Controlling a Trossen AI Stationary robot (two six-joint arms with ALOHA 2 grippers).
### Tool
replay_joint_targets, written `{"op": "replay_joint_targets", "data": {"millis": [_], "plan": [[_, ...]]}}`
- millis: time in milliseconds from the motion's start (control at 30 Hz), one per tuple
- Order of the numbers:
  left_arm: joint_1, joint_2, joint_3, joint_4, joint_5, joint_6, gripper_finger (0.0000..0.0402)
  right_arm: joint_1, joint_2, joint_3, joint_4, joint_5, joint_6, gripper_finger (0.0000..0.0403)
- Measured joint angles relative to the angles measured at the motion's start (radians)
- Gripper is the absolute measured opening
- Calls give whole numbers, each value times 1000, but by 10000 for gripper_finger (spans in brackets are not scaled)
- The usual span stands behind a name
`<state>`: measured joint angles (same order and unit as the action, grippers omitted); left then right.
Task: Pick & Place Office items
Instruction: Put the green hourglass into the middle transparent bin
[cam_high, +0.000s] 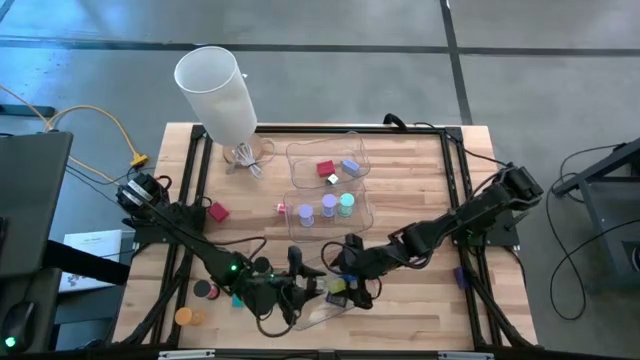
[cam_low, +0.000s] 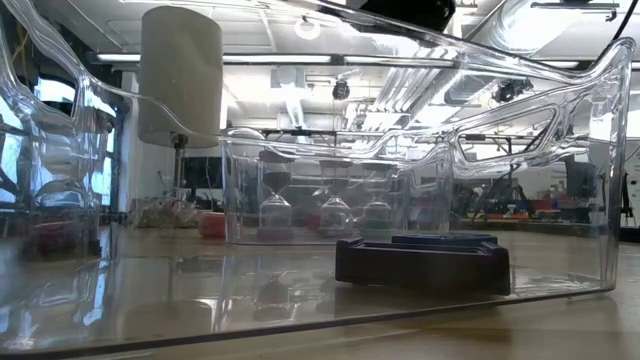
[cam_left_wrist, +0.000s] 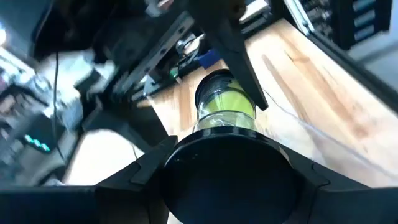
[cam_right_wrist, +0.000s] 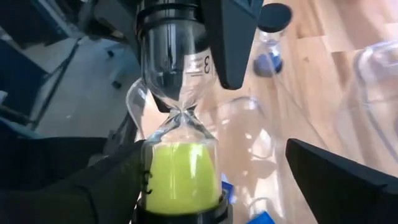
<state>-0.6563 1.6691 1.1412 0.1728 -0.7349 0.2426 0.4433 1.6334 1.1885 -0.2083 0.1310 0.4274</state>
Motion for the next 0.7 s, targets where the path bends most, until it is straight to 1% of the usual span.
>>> {"op": "replay_joint_targets", "data": {"millis": [100,233,300,400,533,600,700], "plan": [[9,0,0,12,-4,-64,194,24,-28,0,-27,52,-1,364],[15,0,2,11,-21,-93,194,69,-58,-1,-111,134,34,365],[13,0,5,11,-34,-103,194,103,-73,-2,-173,192,73,364],[23,0,26,-18,-22,-138,194,155,-97,-2,-270,296,144,365],[53,-2,101,-174,28,-203,194,234,-117,-3,-398,436,267,365],[79,-2,160,-299,59,-243,194,272,-127,-2,-447,492,327,364],[139,-2,267,-510,155,-330,194,320,-130,-2,-504,548,393,366]]}}
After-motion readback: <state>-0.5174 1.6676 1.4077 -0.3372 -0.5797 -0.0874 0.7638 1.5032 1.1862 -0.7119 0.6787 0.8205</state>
